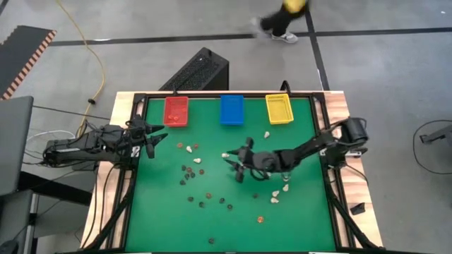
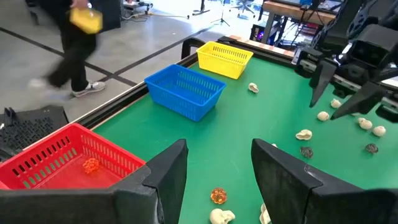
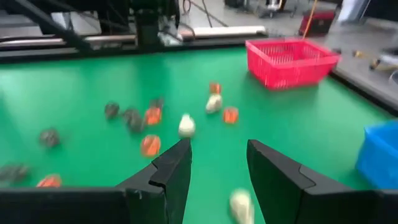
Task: Sort Halloween decoration
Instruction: Put the orange pumpkin toy into the red bin
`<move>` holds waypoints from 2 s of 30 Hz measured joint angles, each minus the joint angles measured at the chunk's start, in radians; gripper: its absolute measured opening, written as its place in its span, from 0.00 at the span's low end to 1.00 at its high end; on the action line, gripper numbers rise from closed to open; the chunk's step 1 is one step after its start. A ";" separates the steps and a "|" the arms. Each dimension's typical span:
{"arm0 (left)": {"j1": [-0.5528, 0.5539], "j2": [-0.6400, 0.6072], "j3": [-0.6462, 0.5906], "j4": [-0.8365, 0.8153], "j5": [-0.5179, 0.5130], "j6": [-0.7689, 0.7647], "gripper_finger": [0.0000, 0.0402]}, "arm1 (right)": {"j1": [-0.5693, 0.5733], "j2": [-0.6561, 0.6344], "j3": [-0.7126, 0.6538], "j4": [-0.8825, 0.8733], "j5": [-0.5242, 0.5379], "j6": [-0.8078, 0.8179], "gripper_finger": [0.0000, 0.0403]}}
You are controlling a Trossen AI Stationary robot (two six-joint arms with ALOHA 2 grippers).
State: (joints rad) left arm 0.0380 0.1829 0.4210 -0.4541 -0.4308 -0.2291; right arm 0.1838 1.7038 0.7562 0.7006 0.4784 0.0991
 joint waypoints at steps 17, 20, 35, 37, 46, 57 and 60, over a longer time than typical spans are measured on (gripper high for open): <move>0.000 0.000 0.000 0.000 0.000 0.003 0.42 | -0.189 0.376 0.421 0.016 -0.377 -0.058 0.46; 0.000 0.000 0.000 0.000 0.001 0.003 0.42 | -0.208 0.401 0.444 0.021 -0.414 -0.036 0.46; 0.000 0.000 0.000 0.000 0.000 0.004 0.42 | -0.240 0.412 0.452 0.011 -0.510 -0.026 0.54; 0.000 0.000 0.000 0.000 0.000 0.004 0.42 | -0.239 0.412 0.452 0.014 -0.510 -0.033 0.56; 0.000 0.000 0.000 0.000 0.000 0.004 0.42 | -0.238 0.412 0.452 0.019 -0.509 -0.047 0.57; 0.000 0.000 0.000 0.000 0.001 0.005 0.42 | -0.240 0.412 0.452 0.029 -0.476 -0.048 0.57; 0.000 0.000 0.000 0.000 0.000 0.005 0.42 | -0.241 0.411 0.452 0.038 -0.476 -0.048 0.57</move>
State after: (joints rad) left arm 0.0383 0.1829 0.4210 -0.4541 -0.4305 -0.2245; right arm -0.0570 2.1151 1.2083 0.7390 0.0025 0.0513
